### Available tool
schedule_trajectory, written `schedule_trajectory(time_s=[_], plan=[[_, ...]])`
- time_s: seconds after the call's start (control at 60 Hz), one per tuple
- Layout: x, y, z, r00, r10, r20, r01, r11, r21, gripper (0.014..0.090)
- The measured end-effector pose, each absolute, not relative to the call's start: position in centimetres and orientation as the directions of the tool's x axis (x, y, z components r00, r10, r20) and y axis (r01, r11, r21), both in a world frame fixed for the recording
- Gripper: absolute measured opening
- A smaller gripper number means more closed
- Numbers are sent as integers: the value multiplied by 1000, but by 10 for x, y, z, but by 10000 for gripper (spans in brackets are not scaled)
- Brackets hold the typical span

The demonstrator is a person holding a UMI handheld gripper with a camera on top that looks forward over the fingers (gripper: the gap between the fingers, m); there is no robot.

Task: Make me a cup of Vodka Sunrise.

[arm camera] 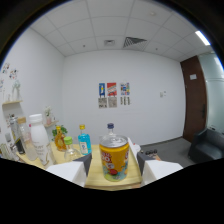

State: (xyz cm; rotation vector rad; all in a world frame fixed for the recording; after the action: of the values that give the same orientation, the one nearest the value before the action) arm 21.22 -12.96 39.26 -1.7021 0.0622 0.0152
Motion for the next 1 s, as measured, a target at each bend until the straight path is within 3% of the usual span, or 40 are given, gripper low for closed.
schedule_trajectory(time_s=[0.133,0.233,0.517,0.8,1.0], plan=[[211,-108,385,998,-15,-53,-55,-156,-986,730],[214,-104,389,999,-21,-43,-45,-140,-989,539],[216,-104,389,998,-60,-34,-44,-158,-986,515],[202,-164,434,997,-69,-16,-19,-51,-998,509],[175,-209,381,996,-78,-45,-53,-108,-993,509]])
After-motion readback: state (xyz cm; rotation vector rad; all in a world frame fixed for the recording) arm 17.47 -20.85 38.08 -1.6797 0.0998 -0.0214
